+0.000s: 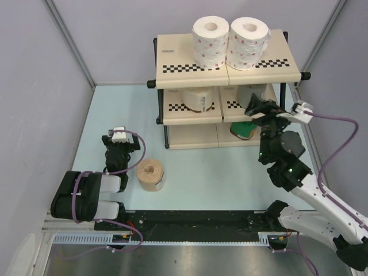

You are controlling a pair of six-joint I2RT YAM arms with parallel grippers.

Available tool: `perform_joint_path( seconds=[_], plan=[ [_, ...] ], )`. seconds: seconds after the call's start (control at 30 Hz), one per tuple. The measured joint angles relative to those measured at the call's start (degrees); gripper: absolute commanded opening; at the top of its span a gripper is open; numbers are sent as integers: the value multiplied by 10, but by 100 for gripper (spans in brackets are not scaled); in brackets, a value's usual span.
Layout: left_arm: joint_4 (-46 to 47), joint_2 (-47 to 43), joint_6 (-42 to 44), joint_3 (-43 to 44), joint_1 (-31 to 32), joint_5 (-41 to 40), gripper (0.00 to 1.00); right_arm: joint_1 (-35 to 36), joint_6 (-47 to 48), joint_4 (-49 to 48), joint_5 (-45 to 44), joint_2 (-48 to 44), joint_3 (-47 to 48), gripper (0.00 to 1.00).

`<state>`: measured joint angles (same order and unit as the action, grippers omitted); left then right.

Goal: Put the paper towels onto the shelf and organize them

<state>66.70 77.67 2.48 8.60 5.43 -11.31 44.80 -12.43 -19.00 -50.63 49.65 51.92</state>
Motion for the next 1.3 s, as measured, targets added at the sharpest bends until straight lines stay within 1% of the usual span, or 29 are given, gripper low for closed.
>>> perform_joint_path(
  seconds=[0.17, 0.3, 0.4, 0.43, 0.53, 0.6, 0.7, 0.9, 1.07, 1.3],
  plan=[
    [0, 0, 0, 0, 0, 0, 100, -87, -48, 50, 5, -66, -41, 77],
    [0, 0, 0, 0, 0, 0, 100, -181, -110, 70, 53, -92, -78, 80],
    [0, 0, 0, 0, 0, 0, 100, -250, -161, 69, 122, -94, -104, 80],
    [0, 0, 0, 0, 0, 0, 100, -286, -189, 64, 161, -94, -118, 80],
    [0, 0, 0, 0, 0, 0, 100, -354, -240, 44, 236, -85, -150, 81],
    [0, 0, 0, 0, 0, 0, 100, -383, -268, 29, 279, -76, -167, 81],
    [0, 0, 0, 0, 0, 0, 100, -406, -294, -2, 336, -61, -177, 81],
    [0, 0, 0, 0, 0, 0, 100, -434, -335, -90, 416, -37, -187, 81],
    [0, 0, 0, 0, 0, 0, 100, -451, -374, -151, 448, -7, -193, 81],
    [0, 0, 0, 0, 0, 0, 100, -460, -424, -227, 460, 58, -199, 80]
  ],
)
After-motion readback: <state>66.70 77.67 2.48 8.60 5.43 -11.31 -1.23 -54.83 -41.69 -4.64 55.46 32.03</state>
